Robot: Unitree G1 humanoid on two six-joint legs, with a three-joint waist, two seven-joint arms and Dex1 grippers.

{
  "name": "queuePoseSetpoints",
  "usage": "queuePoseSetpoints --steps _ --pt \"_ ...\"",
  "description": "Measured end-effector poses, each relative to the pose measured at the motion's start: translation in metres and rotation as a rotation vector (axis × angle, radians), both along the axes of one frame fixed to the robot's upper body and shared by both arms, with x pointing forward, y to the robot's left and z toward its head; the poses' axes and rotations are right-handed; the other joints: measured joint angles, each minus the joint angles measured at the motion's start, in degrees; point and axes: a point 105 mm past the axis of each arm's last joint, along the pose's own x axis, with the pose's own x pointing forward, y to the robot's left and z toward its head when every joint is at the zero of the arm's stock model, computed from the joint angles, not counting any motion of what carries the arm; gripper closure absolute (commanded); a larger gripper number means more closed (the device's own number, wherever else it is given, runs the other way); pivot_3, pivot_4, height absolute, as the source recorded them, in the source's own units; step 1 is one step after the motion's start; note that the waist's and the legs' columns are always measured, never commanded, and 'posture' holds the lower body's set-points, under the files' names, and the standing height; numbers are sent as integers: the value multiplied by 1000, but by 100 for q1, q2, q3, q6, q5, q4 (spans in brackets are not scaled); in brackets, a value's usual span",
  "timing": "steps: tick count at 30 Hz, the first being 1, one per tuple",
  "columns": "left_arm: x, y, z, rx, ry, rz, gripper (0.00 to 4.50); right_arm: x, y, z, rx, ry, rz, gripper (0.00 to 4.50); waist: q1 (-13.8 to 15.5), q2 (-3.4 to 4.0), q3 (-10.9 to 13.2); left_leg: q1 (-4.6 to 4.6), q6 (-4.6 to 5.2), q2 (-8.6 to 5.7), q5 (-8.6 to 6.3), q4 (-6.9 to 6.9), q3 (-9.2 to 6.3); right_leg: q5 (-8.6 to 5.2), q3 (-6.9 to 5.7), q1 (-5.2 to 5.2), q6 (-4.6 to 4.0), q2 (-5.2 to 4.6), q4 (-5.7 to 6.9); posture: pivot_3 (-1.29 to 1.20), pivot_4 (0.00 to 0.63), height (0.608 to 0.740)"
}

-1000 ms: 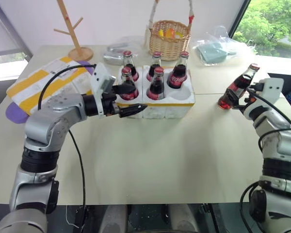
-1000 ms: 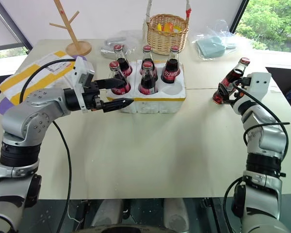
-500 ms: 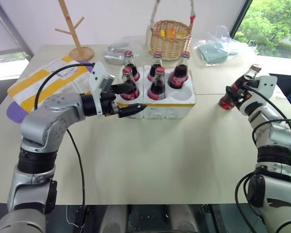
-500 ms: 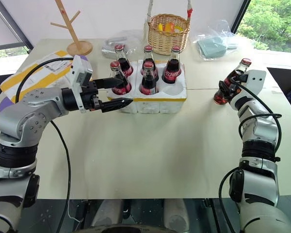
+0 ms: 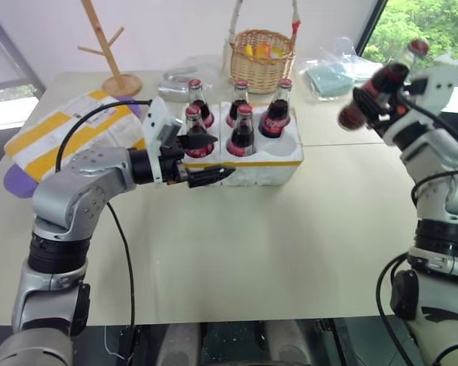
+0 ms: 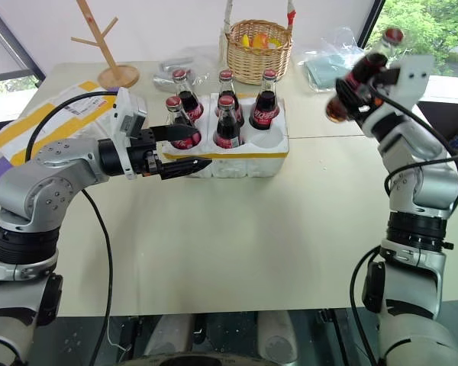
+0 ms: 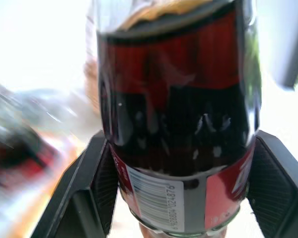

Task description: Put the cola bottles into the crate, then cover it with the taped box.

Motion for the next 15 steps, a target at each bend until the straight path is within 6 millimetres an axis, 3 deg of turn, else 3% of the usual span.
queuePoseSetpoints --steps 2,6,10,15 --pt "0 0 0 0 0 -4 0 -4 29 4 -9 -8 88 1729 -3 0 0 1 0 0 0 -1 -3 0 -1 0 0 0 2 0 150 739" --pt "-1 -1 0 1 -2 -10 0 -5 71 -11 -25 56 206 1729 33 0 0 -6 0 -1 0 4 -4 0 -2 0 0 -2 2 0 150 739" --pt "-1 0 0 1 -4 -10 0 -6 89 -26 -51 103 250 1729 106 0 0 -7 0 -2 0 4 -3 0 -2 0 0 -2 0 0 150 739" --pt "-1 0 0 2 -6 -7 0 -6 91 -42 -74 150 247 1729 146 0 0 -7 0 -2 0 4 -2 0 -2 -1 0 -2 0 0 150 739"
